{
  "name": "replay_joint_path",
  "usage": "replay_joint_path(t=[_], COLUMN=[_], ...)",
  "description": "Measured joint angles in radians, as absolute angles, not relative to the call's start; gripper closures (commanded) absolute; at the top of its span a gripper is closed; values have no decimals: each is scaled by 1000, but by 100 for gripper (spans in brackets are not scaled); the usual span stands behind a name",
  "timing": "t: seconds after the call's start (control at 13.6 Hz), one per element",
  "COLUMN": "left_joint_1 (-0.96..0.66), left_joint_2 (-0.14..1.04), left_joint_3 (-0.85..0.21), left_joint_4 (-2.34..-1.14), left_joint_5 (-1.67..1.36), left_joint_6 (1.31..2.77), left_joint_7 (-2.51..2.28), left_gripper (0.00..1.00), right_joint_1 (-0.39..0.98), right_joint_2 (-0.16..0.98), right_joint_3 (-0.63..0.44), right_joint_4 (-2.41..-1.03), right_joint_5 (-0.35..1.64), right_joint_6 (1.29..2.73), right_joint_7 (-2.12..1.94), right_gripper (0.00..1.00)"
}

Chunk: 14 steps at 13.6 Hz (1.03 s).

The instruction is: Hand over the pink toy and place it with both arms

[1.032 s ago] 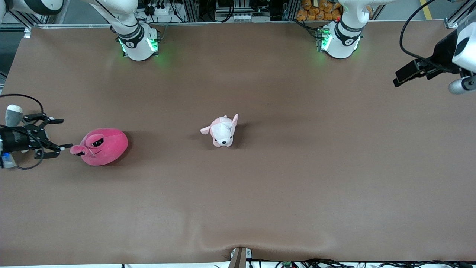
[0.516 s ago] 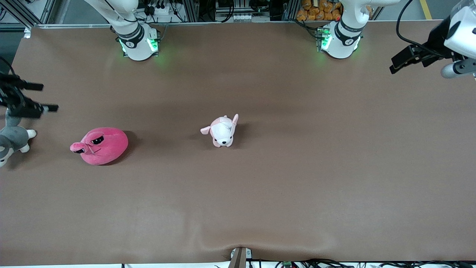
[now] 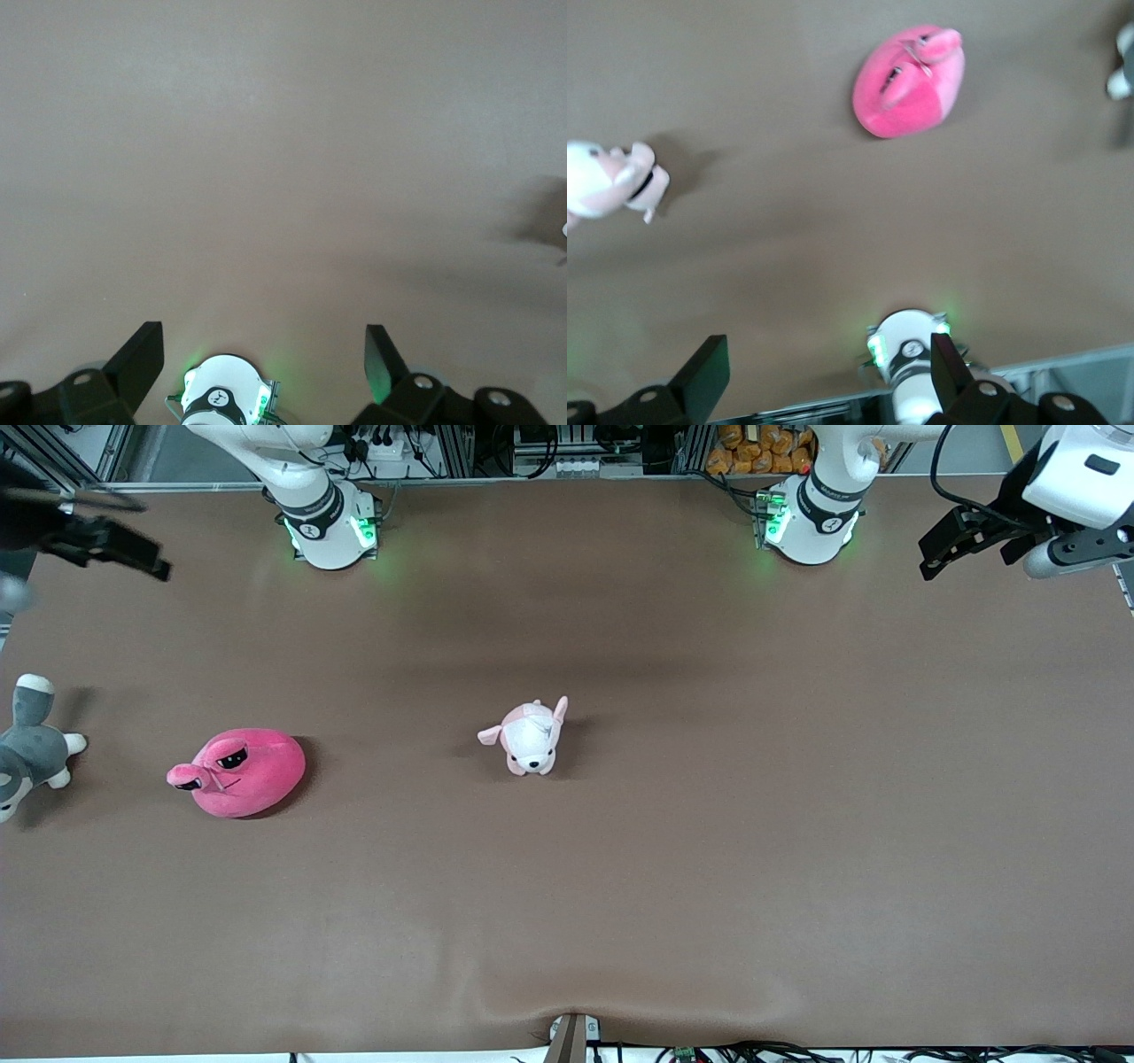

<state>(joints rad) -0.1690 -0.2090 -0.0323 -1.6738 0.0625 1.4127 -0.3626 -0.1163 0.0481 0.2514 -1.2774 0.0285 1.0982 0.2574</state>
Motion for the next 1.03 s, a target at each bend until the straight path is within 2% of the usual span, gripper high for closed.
replay_joint_path(t=[0.22,0.44,1.03], left_joint_1=[-168,-154,-152], left_joint_2=[-217,-217,-213], left_joint_3=[0,24,27], left_joint_4=[-1684,-1685,-1688], left_joint_5=[65,66,36], left_joint_6=[1430,1453,1499], left_joint_7=[-269,-181,-155], left_gripper=[0,0,0], right_joint_1=[-117,-122,-166], right_joint_2=[-19,-88,-101], right_joint_3=[238,218,179], right_joint_4=[-1432,-1535,-1511], right_joint_5=[17,16,25], right_joint_6=[1247,1328,1356], right_joint_7=[109,48,15], right_gripper=[0,0,0])
